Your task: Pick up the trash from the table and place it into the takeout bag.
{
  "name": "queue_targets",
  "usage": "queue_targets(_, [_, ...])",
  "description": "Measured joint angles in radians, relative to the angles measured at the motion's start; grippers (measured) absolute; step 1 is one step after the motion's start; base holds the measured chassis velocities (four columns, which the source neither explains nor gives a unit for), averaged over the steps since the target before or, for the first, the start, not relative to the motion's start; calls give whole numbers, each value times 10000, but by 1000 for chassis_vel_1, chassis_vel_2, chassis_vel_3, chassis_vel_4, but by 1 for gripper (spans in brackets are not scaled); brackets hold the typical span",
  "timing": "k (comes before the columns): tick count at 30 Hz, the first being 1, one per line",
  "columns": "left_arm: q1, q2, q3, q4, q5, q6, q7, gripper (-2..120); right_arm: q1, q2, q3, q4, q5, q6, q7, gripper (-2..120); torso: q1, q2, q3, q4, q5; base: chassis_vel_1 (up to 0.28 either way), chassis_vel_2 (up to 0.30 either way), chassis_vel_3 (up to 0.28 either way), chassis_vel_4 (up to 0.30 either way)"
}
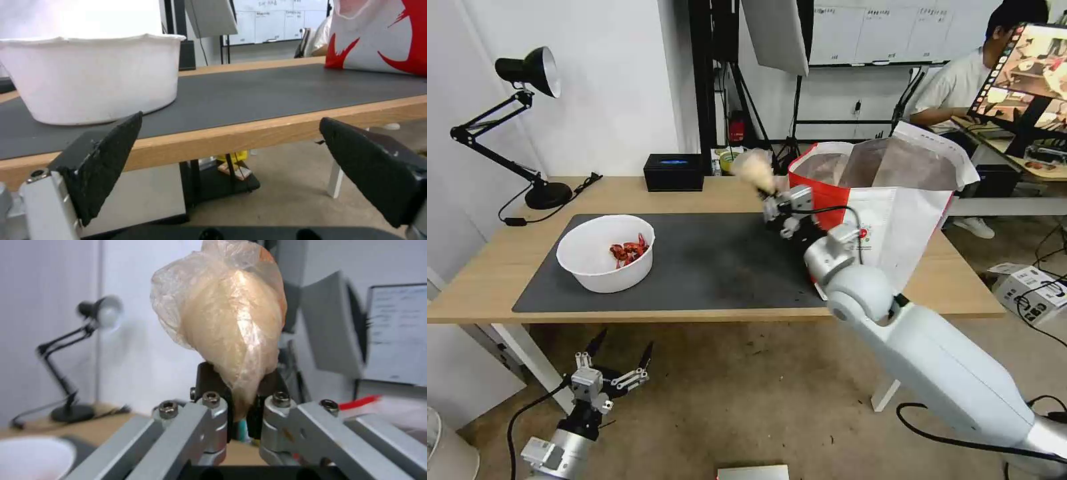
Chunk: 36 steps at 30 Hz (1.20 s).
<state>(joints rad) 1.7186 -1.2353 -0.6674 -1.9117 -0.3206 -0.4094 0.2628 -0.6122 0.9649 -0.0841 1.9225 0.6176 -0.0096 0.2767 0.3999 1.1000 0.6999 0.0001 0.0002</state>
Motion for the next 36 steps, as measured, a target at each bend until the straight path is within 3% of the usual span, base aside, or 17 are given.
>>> queue_targets(10, [69, -59, 53, -42, 109, 0, -3, 100, -422, -663, 1487, 356, 322, -444, 827, 4, 0, 0, 0, -2, -1, 0, 0, 0, 0])
queue_targets(18, [89, -76, 67, -76, 121, 0, -3, 100, -414, -874, 1742, 237, 927, -1039, 1321, 4, 0, 0, 1, 0, 0, 0, 0, 0, 0])
queue_targets(25, [98, -71, 78, -28, 106, 3, -4, 100, -375, -1101, 1824, 308, 1401, -2270, 1426, 29, 0, -1, 1, -1, -2, 0, 0, 0, 0])
queue_targets(27, [96, -67, 118, -51, 28, 32, -22, 100, -345, -1124, 1826, 318, 1403, -2333, 1442, 32, 0, 0, 1, -1, -3, 0, 0, 0, 0])
queue_targets(30, [23, -54, 202, -115, -139, 164, -133, 100, -307, -1157, 1826, 312, 1402, -2436, 1504, 49, 0, 0, 1, -1, -2, 0, 0, 0, 0])
queue_targets(34, [-14, -49, 206, -65, -143, 168, -138, 100, -275, -1164, 1825, 265, 1424, -2475, 1527, 58, 0, -1, 1, -1, -1, 0, 0, 0, 0])
queue_targets(36, [-17, -38, 206, 6, -141, 166, -137, 100, -194, -1169, 1812, 216, 1503, -2514, 1532, 69, 0, 0, 1, -1, -2, 0, 0, 0, 0])
